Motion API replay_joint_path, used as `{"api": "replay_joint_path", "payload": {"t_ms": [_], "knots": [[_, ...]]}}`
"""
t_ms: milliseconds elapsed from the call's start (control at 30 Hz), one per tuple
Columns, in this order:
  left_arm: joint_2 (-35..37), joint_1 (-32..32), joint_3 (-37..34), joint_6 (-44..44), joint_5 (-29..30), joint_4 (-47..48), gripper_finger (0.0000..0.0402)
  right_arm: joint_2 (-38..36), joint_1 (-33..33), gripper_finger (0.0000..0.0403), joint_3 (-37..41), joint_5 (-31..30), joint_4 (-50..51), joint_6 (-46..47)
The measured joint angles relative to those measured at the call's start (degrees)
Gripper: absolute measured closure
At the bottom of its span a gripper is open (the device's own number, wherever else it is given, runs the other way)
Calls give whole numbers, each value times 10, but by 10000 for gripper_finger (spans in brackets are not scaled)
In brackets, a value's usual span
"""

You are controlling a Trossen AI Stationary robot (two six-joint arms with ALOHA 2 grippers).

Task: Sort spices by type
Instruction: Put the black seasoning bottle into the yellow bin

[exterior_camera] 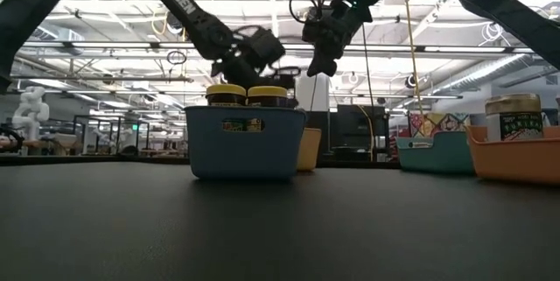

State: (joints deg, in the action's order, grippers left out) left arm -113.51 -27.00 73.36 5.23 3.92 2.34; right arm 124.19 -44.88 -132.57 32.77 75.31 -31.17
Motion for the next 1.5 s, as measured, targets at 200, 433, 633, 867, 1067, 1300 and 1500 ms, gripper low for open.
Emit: {"api": "replay_joint_path", "payload": {"t_ms": [200, 433, 633, 867, 1067, 1300, 1500], "knots": [[47, 2, 2, 13, -5, 33, 396, 0, 0, 385, 0, 0, 1, -7], [63, 3, 2, -9, -7, 70, 367, 0, 0, 385, 0, 0, 2, -10], [40, 3, 2, -25, -9, 70, 300, 0, 0, 385, 0, 0, 0, -10], [36, 4, 2, -64, -44, 71, 195, 0, 0, 385, 0, 0, 0, -5], [36, -8, 12, -64, -52, 126, 144, 0, 0, 385, 0, 0, -2, 2], [-8, -19, 90, -58, -89, 197, 137, 0, 0, 385, 0, 0, -6, 2], [-87, -10, 183, -34, -83, 289, 137, 0, -1, 385, 0, 0, 3, -8]]}}
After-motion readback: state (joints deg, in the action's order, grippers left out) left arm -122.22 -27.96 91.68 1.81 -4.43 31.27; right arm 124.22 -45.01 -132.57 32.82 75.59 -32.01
